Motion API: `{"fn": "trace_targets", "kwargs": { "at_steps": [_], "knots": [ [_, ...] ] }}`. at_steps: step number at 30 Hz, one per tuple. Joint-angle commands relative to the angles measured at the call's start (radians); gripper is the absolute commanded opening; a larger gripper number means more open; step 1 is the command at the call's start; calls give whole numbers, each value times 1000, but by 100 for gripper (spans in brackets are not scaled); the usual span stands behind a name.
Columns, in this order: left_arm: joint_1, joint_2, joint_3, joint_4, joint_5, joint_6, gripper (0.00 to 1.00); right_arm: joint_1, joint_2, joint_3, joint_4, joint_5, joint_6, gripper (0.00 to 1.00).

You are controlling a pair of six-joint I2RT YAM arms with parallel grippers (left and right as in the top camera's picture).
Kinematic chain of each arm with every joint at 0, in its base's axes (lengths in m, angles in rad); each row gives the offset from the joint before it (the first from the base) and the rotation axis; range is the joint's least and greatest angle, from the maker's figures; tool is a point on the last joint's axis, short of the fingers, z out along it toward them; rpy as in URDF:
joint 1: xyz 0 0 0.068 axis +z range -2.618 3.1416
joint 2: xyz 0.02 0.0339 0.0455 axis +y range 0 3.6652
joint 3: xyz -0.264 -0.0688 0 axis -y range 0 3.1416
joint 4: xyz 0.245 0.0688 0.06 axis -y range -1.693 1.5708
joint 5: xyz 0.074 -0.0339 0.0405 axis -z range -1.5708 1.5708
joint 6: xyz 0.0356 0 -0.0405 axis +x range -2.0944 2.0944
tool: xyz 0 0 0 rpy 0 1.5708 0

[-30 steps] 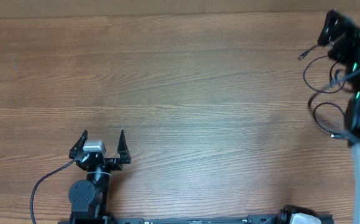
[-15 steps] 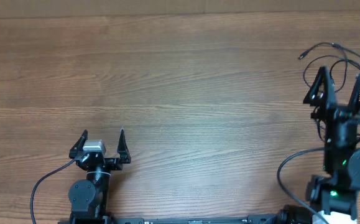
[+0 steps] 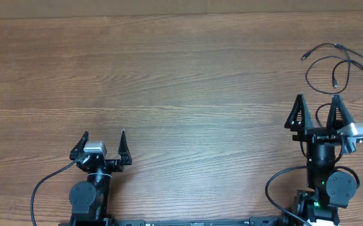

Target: Untangle cables

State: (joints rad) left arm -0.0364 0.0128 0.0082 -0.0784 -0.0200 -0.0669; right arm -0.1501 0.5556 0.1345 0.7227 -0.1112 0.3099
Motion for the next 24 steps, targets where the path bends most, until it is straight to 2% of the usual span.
{"fn": "trace_targets", "kwargs": {
  "at_steps": [1,5,12,21,24],
  "knots": [
    [11,-8,-3,1,-6,19,100,4,-32,-53,6,18,-4,100],
    [11,-8,-3,1,-6,19,100,4,-92,-130,-3,27,-5,100],
    [11,-8,-3,1,-6,19,100,4,-255,-127,-369,32,-5,100],
    [11,-8,-3,1,-6,19,100,4,-432,-127,-708,31,-5,100],
    [11,-8,-3,1,-6,19,100,11,-475,-127,-775,31,-10,100]
  ]
}}
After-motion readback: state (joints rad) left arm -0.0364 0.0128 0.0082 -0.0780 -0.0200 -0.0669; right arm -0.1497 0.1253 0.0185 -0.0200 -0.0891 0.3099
